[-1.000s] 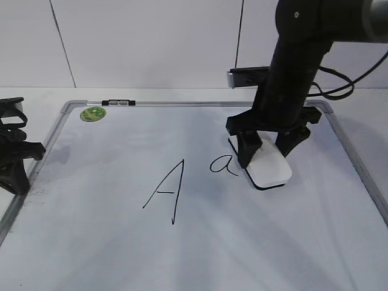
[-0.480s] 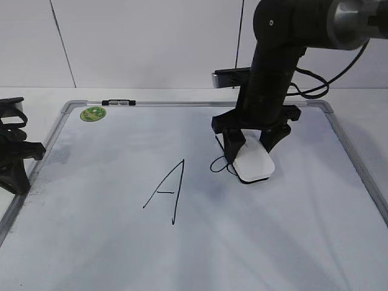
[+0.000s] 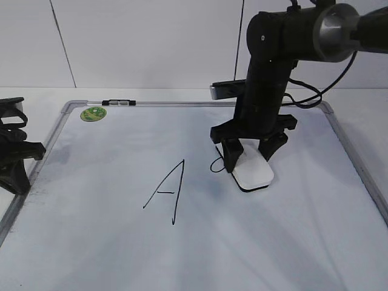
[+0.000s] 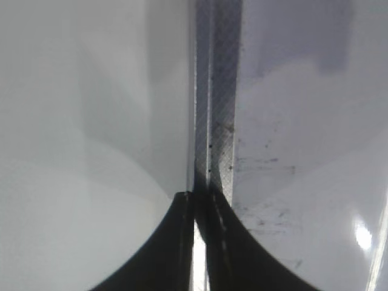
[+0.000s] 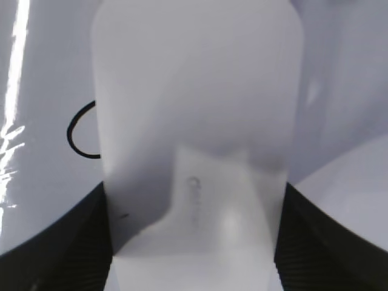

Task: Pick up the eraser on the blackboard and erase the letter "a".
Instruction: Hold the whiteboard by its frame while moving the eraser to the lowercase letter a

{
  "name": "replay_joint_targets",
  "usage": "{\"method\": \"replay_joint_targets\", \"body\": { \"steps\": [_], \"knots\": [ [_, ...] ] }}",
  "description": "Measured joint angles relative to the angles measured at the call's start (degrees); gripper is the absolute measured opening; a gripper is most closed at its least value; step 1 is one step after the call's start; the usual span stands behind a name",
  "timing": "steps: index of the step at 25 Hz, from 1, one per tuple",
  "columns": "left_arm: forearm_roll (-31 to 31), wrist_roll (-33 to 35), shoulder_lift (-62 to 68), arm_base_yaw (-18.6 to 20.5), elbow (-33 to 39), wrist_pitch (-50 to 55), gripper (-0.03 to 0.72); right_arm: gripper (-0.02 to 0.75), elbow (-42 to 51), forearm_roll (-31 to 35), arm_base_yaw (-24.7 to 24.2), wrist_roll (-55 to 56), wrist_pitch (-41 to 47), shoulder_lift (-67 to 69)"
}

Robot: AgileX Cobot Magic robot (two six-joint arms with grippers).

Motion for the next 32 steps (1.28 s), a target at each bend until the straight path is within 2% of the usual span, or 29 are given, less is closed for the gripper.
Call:
{"method": "replay_joint_targets", "body": {
  "steps": [15, 32],
  "knots": [
    [-0.10, 0.00, 0.00, 0.00, 0.00, -0.04, 0.015, 0.558, -0.13, -0.53, 0.61, 0.42, 0.13, 0.27],
    [-0.10, 0.00, 0.00, 0.00, 0.00, -0.04, 0.015, 0.558, -0.13, -1.14, 6.57, 0.42, 0.13, 0.27]
  ]
}}
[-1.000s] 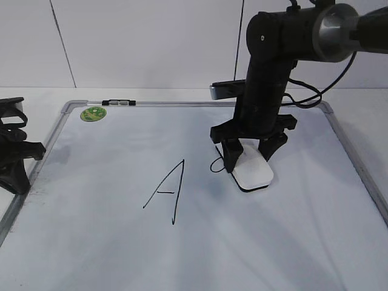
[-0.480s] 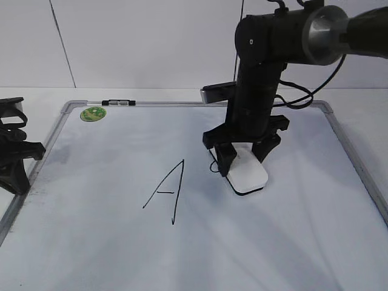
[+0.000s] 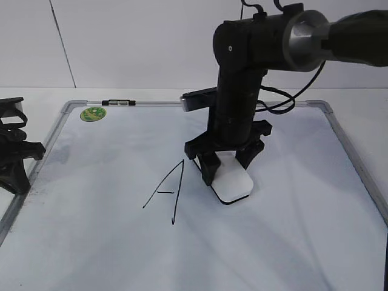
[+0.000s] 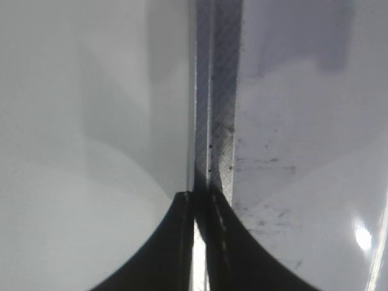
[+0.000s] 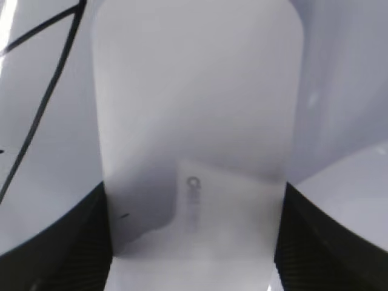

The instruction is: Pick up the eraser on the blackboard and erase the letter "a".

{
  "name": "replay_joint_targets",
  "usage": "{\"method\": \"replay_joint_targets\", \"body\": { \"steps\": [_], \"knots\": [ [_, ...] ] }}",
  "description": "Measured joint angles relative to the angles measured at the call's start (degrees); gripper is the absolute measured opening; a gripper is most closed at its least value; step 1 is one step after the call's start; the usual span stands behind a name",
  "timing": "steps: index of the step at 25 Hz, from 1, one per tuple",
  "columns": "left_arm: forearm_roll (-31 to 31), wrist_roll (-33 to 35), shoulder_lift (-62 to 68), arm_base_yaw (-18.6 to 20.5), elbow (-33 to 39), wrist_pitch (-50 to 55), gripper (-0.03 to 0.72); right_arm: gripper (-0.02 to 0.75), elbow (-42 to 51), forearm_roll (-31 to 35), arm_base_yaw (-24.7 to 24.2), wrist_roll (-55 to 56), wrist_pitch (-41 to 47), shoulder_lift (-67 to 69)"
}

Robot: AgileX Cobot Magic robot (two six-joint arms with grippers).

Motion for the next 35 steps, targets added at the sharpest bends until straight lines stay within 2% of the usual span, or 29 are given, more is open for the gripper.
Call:
{"method": "replay_joint_targets", "body": {
  "steps": [20, 35],
  "knots": [
    [0.00, 0.00, 0.00, 0.00, 0.00, -0.09, 0.015, 0.558, 0.00, -1.85, 0.39, 1.55, 0.00, 0.00],
    [0.00, 0.00, 0.00, 0.00, 0.00, -0.88, 0.015, 0.558, 0.00, -1.29, -5.02, 1.86, 0.00, 0.00]
  ]
}}
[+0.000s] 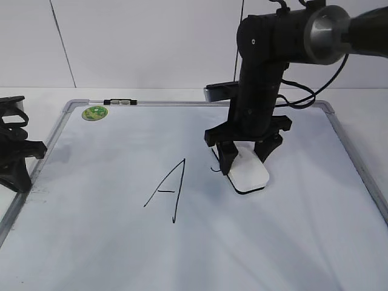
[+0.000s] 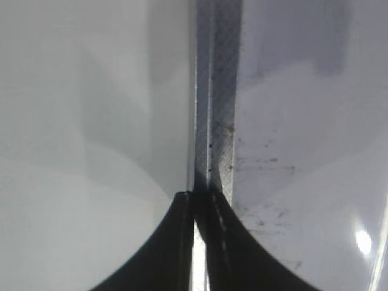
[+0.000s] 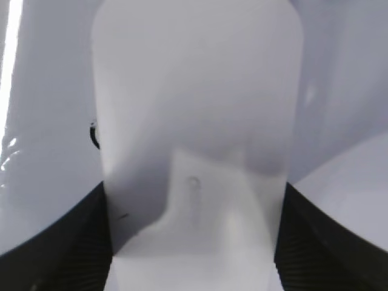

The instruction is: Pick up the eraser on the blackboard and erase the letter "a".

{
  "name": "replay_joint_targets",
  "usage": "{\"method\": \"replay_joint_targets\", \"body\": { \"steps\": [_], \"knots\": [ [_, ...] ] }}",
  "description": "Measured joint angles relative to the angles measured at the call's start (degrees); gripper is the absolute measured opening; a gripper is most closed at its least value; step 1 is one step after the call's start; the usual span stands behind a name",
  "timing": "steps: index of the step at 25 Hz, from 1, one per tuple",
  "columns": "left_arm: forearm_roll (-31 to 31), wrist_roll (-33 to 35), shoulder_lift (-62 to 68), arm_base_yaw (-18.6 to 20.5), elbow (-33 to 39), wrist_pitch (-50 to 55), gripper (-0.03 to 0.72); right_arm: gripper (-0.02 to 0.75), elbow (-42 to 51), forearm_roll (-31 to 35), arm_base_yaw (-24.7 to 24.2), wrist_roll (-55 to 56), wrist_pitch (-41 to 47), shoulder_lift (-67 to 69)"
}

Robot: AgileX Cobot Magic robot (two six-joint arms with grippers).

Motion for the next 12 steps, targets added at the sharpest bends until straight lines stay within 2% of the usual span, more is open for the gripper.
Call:
{"method": "replay_joint_targets", "body": {
  "steps": [12],
  "knots": [
    [-0.10, 0.00, 0.00, 0.00, 0.00, -0.15, 0.014, 0.558, -0.10, 0.60, -0.60, 0.12, 0.00, 0.00]
  ]
}}
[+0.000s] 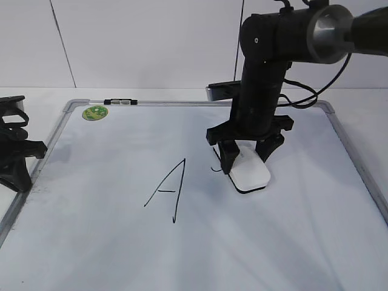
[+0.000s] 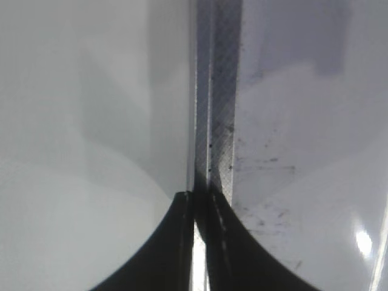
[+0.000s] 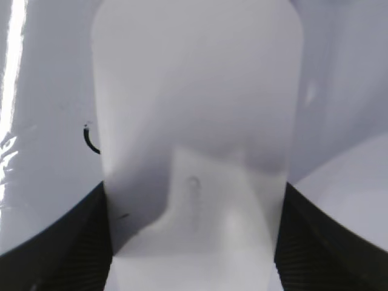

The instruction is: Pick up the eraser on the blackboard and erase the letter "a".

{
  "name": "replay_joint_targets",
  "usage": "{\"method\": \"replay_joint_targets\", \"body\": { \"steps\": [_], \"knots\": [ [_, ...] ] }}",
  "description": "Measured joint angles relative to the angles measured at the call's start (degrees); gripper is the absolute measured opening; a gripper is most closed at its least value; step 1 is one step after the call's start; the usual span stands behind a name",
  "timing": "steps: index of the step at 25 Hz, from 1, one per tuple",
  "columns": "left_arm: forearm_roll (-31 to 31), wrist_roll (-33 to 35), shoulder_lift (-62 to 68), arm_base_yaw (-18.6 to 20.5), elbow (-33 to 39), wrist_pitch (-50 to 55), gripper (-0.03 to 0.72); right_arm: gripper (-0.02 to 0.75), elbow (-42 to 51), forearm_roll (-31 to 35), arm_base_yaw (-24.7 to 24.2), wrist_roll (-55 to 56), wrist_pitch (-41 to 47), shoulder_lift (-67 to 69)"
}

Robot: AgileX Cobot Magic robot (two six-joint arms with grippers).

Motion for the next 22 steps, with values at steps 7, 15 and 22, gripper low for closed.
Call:
{"method": "replay_joint_targets", "body": {
  "steps": [7, 15, 22],
  "knots": [
    [0.00, 0.00, 0.00, 0.00, 0.00, 0.00, 0.014, 0.558, 0.00, 1.06, -0.15, -0.50, 0.00, 0.00],
    [0.00, 0.00, 0.00, 0.00, 0.00, 0.00, 0.014, 0.558, 0.00, 2.14, -0.12, -1.01, 0.00, 0.00],
    [0.00, 0.00, 0.00, 0.00, 0.00, 0.00, 0.014, 0.558, 0.00, 0.71, 1.28, -1.25, 0.00, 0.00]
  ]
}}
